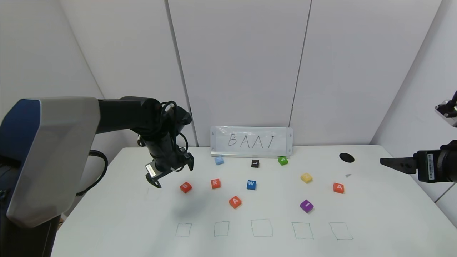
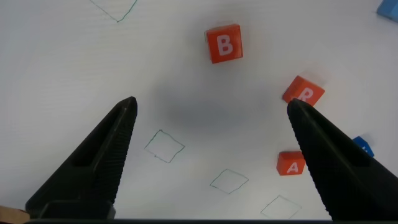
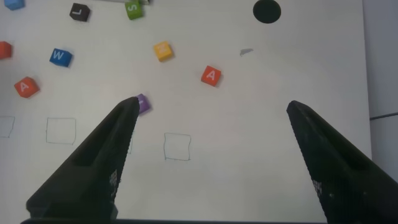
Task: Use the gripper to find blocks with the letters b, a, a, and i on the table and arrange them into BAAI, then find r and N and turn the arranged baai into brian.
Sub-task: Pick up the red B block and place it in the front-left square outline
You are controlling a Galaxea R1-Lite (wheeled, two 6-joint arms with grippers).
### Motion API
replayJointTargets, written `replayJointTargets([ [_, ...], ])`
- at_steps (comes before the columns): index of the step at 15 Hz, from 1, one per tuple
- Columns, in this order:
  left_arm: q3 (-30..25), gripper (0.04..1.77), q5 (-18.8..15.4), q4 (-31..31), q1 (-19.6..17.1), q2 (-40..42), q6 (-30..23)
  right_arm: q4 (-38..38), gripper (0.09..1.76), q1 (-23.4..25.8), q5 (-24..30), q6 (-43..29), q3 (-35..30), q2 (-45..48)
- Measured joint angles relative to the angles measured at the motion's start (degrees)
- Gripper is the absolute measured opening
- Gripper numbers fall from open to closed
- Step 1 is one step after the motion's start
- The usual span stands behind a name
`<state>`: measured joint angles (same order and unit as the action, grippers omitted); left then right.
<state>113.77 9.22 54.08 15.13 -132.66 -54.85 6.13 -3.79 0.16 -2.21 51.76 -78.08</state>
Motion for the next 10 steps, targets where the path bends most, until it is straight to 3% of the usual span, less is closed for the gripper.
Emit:
replayJointTargets([
  [10,0.0,1.72,3.5,-5.2,1.0,-6.4,-4.3,-0.1,1.71,-0.1,0.1,0.0,-0.2,0.2],
])
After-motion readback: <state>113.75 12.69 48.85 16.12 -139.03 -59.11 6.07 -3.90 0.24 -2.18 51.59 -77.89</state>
